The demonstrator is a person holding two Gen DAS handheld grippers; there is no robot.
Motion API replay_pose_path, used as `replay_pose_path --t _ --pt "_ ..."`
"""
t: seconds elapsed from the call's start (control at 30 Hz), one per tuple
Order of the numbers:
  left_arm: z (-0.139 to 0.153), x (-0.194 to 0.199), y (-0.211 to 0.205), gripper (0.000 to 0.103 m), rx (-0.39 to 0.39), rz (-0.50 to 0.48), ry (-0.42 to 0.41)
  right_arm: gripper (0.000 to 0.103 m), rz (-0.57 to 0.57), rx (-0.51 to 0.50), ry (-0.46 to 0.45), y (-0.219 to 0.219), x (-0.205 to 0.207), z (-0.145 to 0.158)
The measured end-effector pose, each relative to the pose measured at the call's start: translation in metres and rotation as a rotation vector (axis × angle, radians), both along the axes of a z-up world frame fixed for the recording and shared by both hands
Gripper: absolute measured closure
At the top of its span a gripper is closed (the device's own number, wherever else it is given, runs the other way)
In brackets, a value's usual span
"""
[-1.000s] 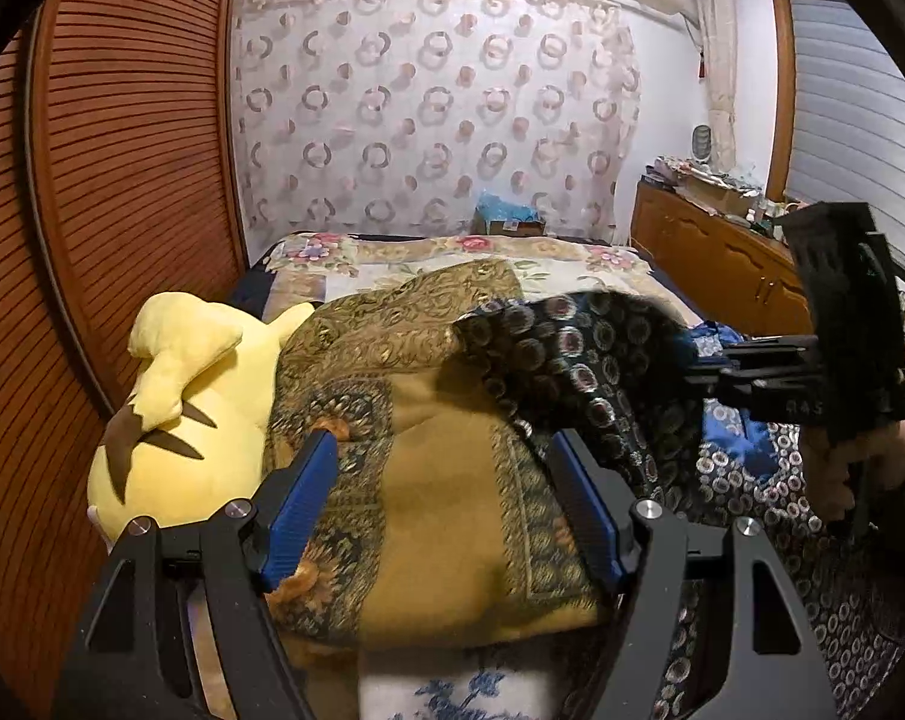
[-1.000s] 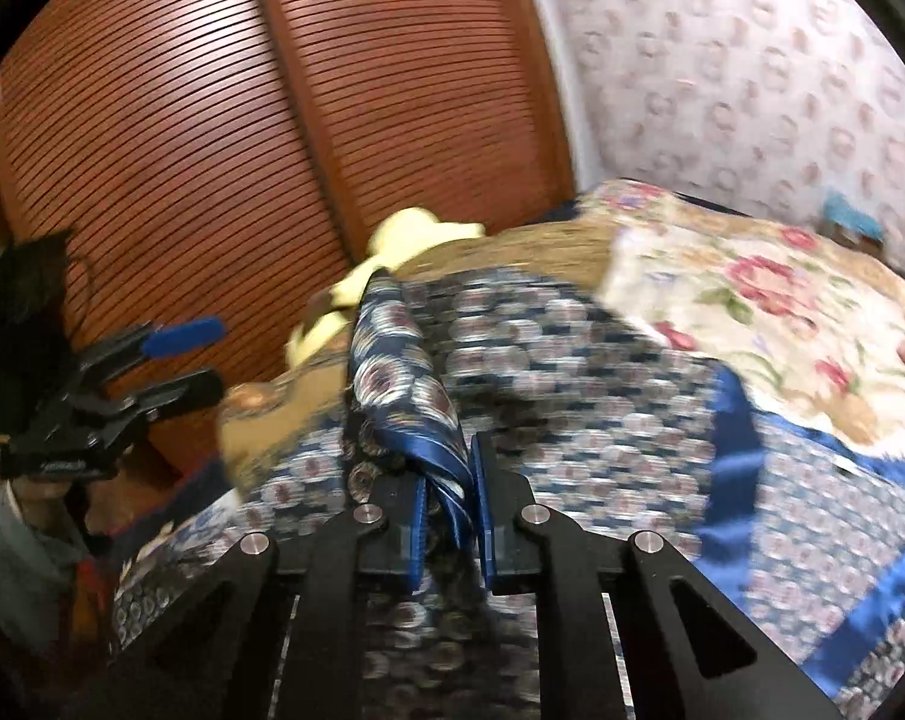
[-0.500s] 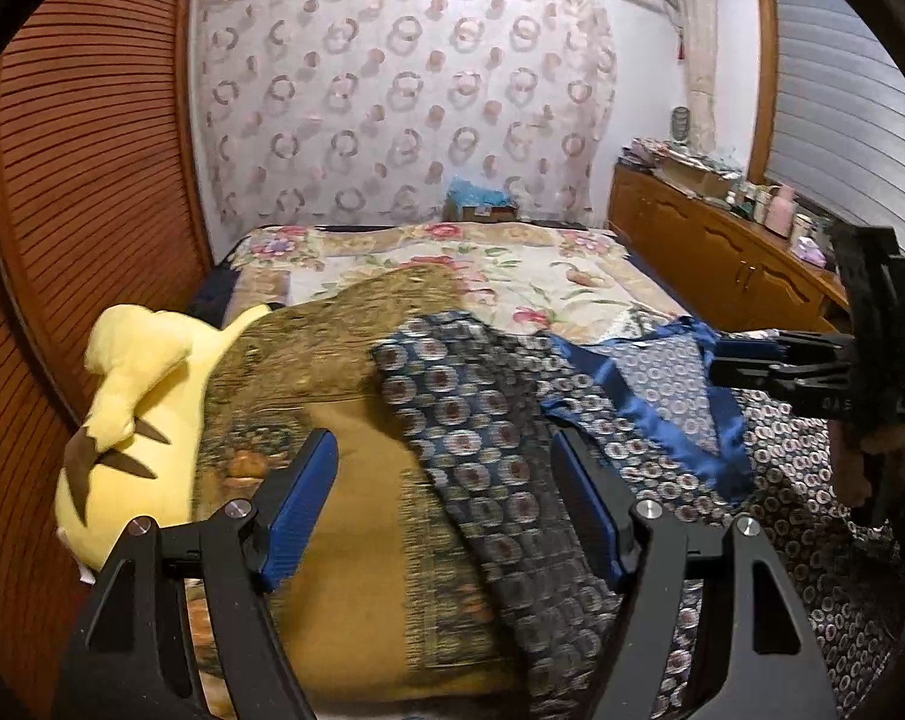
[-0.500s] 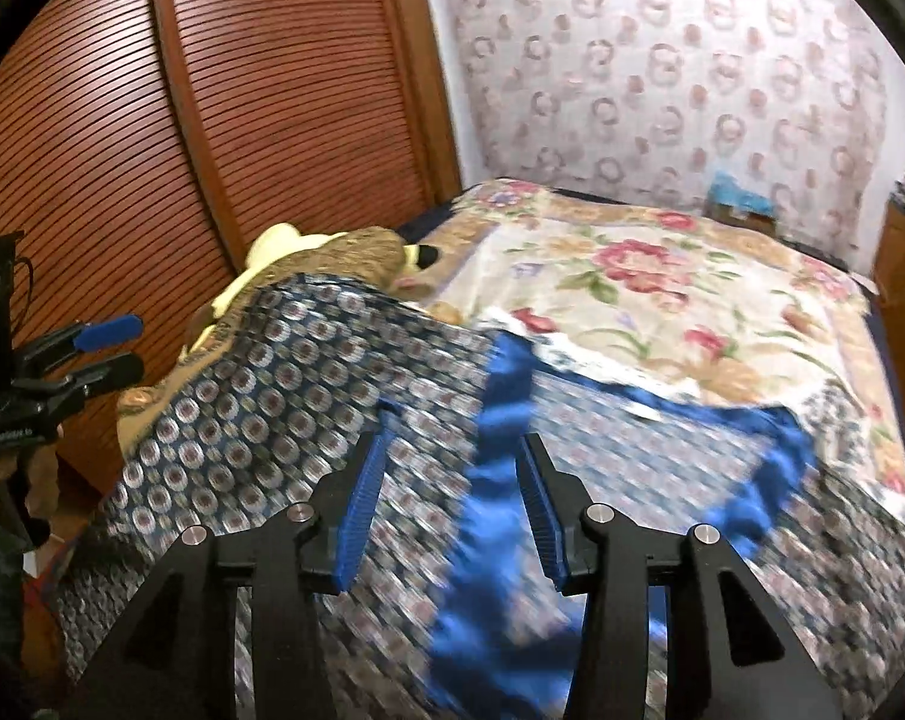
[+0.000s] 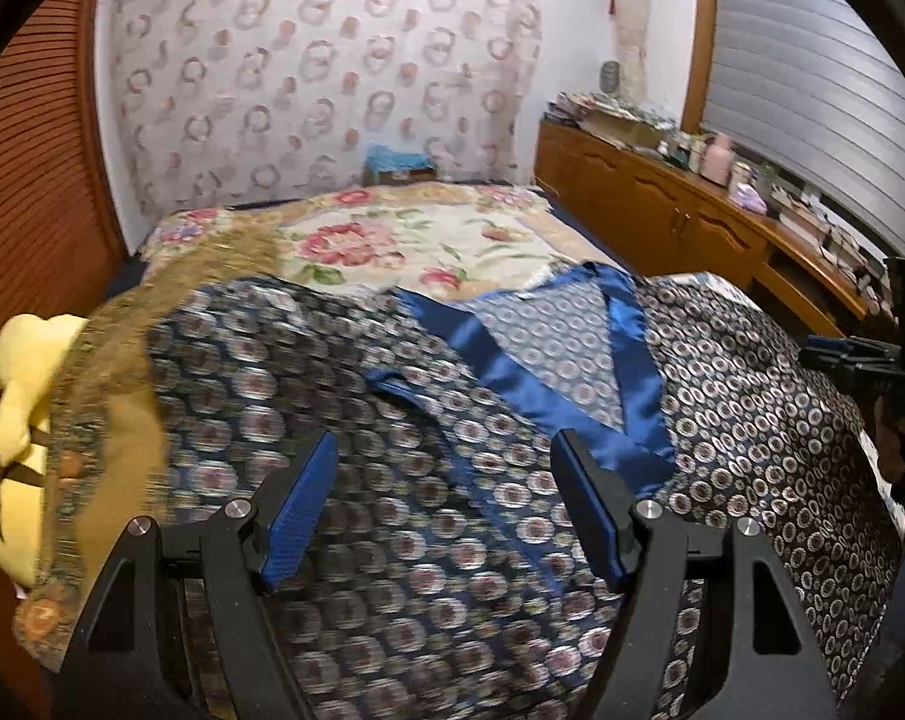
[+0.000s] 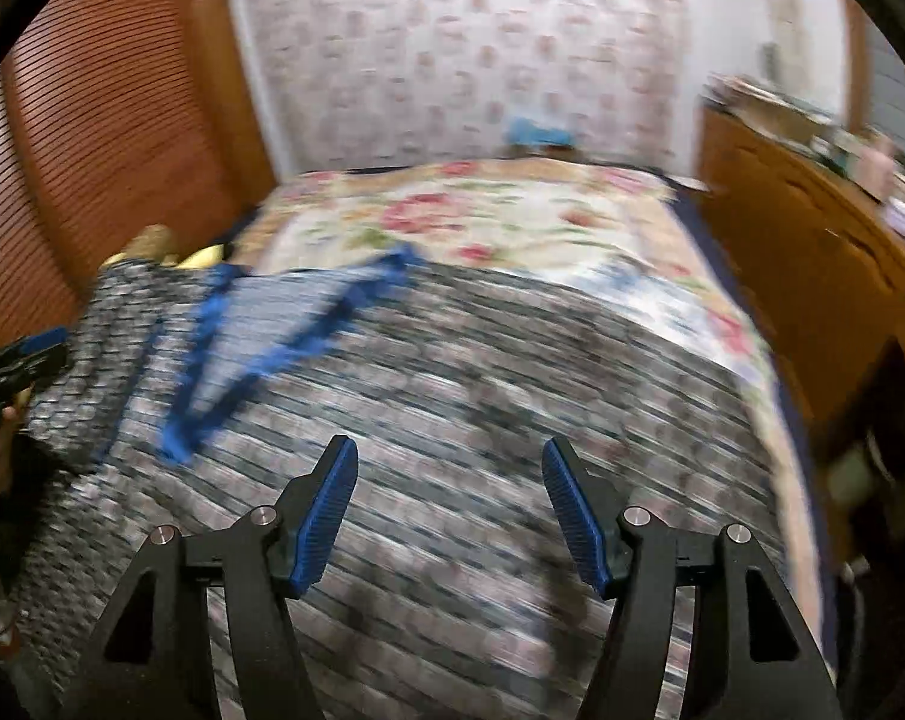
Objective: Fold small clothes
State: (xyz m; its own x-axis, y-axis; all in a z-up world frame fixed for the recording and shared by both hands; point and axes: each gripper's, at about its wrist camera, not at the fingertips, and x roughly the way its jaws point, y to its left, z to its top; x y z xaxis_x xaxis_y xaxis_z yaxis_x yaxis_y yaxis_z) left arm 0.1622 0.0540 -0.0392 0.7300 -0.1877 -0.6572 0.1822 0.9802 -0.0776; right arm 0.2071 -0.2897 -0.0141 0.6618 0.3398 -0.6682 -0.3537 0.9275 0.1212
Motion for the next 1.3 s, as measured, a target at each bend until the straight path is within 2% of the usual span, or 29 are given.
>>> replay_pose_path --t 0.17,0.37,0.73,0.93,1.1,1.3 --pt "-0.014 0.008 -0.027 0.029 0.018 -0.044 0.046 0.037 -0.121 -0.02 0.022 -0.047 -0.018 -0.003" --pt "-0.024 0.013 -0.043 0.029 0.039 -0.055 0.087 0.037 -0.188 -0.017 0.038 -0.074 -0.026 -0.002" --pt "-0.048 0.024 -0.052 0.029 0.055 -0.013 0.165 0.037 -0.224 0.019 0.103 -0.11 -0.029 -0.007" --pt "-0.056 0.023 -0.054 0.029 0.061 -0.004 0.169 0.037 -0.231 0.016 0.141 -0.134 -0.04 -0.007" --pt "-0.059 0.021 -0.065 0.024 0.111 -0.007 0.158 0.037 -0.24 0.024 0.163 -0.15 -0.05 -0.009" --pt "-0.059 0.024 -0.071 0.015 0.112 -0.041 0.169 0.037 -0.261 0.062 0.189 -0.159 -0.058 -0.013"
